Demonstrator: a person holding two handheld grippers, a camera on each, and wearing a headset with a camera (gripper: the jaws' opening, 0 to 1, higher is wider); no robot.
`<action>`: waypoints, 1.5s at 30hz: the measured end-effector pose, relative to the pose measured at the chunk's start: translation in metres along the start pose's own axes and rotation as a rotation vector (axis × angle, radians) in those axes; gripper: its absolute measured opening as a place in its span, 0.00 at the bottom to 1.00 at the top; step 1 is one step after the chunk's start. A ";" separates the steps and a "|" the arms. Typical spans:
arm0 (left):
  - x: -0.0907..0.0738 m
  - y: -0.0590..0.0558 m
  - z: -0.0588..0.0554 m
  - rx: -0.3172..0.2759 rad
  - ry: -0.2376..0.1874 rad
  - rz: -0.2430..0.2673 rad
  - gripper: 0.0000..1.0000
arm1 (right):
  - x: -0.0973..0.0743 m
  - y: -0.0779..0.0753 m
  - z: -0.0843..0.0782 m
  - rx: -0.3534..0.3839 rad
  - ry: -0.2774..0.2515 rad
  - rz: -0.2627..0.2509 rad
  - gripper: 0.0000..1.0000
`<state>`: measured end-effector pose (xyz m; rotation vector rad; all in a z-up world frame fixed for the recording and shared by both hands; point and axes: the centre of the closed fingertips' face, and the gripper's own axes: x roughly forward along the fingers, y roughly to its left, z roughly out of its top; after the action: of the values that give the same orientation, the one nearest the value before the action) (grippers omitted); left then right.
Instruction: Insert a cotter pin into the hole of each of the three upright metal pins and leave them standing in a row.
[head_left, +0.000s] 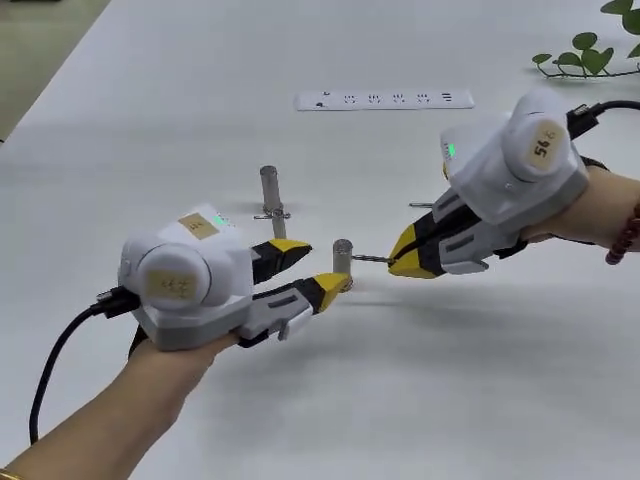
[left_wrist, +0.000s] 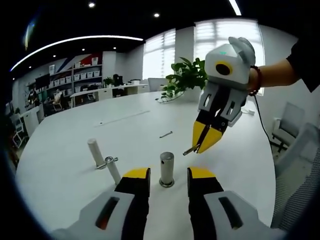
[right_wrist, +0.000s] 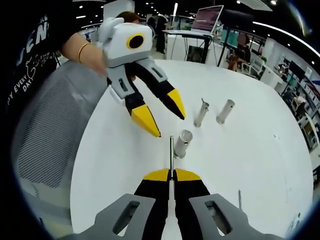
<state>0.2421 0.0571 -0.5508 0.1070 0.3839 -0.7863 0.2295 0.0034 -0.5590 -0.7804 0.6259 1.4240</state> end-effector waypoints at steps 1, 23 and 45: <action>0.002 0.000 -0.001 -0.002 0.002 0.004 0.26 | 0.000 -0.002 -0.002 0.000 0.006 -0.003 0.00; 0.031 0.004 -0.018 -0.038 0.059 0.056 0.20 | 0.007 -0.019 -0.012 -0.012 0.042 -0.036 0.00; 0.040 0.004 -0.024 -0.056 0.074 0.061 0.11 | 0.012 -0.018 -0.007 -0.042 0.052 -0.014 0.00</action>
<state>0.2635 0.0389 -0.5883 0.0952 0.4702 -0.7124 0.2488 0.0055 -0.5714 -0.8560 0.6308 1.4112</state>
